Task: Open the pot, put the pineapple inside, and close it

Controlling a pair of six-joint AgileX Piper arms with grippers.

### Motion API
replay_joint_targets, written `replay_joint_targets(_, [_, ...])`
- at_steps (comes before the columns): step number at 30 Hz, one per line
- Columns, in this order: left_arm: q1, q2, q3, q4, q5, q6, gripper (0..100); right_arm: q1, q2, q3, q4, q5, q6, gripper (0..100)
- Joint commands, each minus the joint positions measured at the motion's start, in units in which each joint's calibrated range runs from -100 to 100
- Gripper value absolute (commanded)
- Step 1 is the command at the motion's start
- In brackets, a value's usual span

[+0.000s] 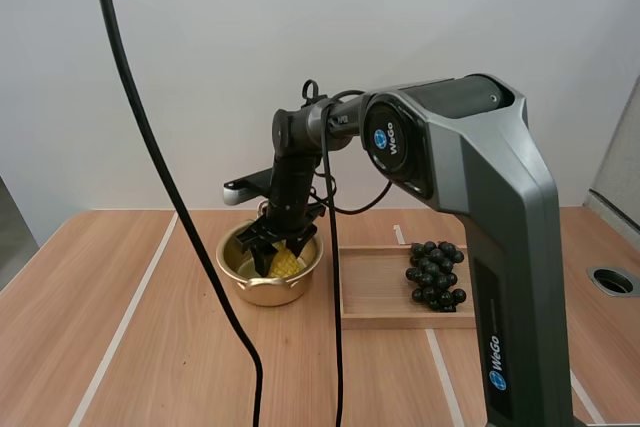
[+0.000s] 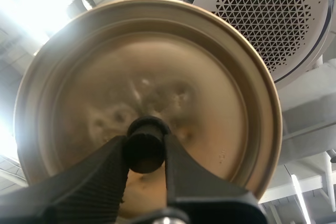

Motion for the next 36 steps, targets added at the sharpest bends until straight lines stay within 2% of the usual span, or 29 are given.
replay_joint_targets(1, [0.21,-0.2,-0.4,-0.6,1.1,0.2,0,0.0,0.3,0.0,0.2,2.1,-3.2,100])
replay_joint_targets(5, [0.21,-0.2,-0.4,-0.6,1.2,0.2,0,0.2,0.3,0.0,2.6,2.3,-6.0,100])
replay_joint_targets(13, [0.21,-0.2,-0.4,-0.6,1.6,0.2,0,0.6,-2.1,-0.6,2.9,2.1,-6.0,100])
replay_joint_targets(21, [0.21,-0.2,-0.4,-0.6,4.8,0.2,0,0.6,-7.6,-5.8,2.6,4.3,-5.2,100])
replay_joint_targets(26, [0.21,-0.2,-0.4,-0.6,4.8,0.2,0,0.6,-10.7,-7.7,-3.3,6.5,-2.3,100])
replay_joint_targets(36, [0.21,-0.2,-0.4,-0.6,4.8,0.2,0,0.6,-17.5,-8.0,-22.5,9.3,9.1,100])
